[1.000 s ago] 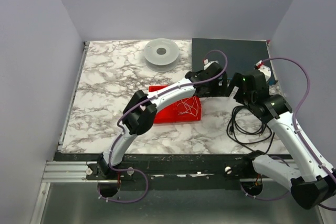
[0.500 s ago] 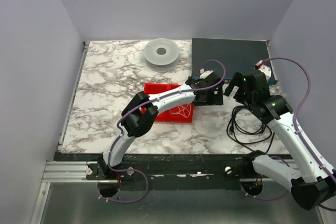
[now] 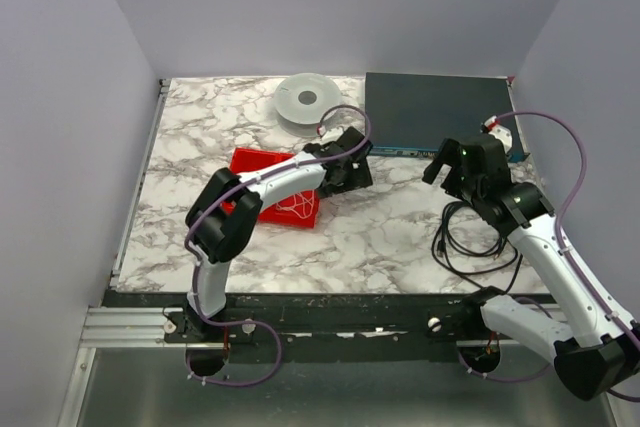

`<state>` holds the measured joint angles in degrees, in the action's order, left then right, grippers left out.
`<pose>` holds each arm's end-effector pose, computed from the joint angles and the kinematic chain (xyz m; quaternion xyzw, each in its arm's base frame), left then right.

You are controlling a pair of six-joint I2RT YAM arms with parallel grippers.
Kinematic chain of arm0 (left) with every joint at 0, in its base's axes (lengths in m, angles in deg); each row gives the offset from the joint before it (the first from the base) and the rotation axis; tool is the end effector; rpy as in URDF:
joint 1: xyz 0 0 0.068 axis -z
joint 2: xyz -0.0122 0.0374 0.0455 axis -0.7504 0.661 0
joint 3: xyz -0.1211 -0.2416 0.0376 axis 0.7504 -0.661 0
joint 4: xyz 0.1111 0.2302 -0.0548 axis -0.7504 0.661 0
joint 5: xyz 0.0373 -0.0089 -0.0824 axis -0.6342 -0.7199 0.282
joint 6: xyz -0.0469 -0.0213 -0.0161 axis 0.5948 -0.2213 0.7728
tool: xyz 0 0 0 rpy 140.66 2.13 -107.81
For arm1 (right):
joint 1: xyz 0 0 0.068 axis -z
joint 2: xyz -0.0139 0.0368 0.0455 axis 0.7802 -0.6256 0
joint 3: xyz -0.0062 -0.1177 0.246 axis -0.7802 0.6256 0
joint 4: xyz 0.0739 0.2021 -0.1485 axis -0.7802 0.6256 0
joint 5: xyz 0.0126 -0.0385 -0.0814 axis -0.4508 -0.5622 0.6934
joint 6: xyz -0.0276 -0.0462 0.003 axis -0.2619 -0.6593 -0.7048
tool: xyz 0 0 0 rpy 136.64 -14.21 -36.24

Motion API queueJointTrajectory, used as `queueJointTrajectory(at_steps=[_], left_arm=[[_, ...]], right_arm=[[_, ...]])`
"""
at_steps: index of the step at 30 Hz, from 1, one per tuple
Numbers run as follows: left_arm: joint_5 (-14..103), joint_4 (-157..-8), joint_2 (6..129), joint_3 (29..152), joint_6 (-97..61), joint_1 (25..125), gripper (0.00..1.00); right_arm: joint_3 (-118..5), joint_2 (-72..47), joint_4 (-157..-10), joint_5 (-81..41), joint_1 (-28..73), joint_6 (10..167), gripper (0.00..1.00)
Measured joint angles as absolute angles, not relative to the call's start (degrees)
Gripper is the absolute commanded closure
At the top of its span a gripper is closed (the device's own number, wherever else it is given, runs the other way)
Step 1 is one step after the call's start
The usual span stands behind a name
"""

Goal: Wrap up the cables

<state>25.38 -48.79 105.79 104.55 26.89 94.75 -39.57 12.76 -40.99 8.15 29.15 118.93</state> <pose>0.3019 -0.3043 0.2014 -0.1133 0.9524 -0.1516 0.2388 0.1863 0.0625 0.3330 0.1881 0.8774 0.0647 0.4365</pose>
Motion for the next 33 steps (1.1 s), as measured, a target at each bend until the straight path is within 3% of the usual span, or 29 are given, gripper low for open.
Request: queueJointTrajectory(at_steps=[19, 33], left_arm=[[20.7, -49.2, 95.6, 93.7, 32.7, 75.5, 0.01], [18.5, -50.0, 89.4, 86.3, 23.7, 68.5, 0.01]], right_arm=[[-38.4, 12.7, -41.4, 6.6, 29.1, 118.9, 0.0], [-35.4, 12.7, -42.9, 5.8, 29.1, 119.0, 0.0]])
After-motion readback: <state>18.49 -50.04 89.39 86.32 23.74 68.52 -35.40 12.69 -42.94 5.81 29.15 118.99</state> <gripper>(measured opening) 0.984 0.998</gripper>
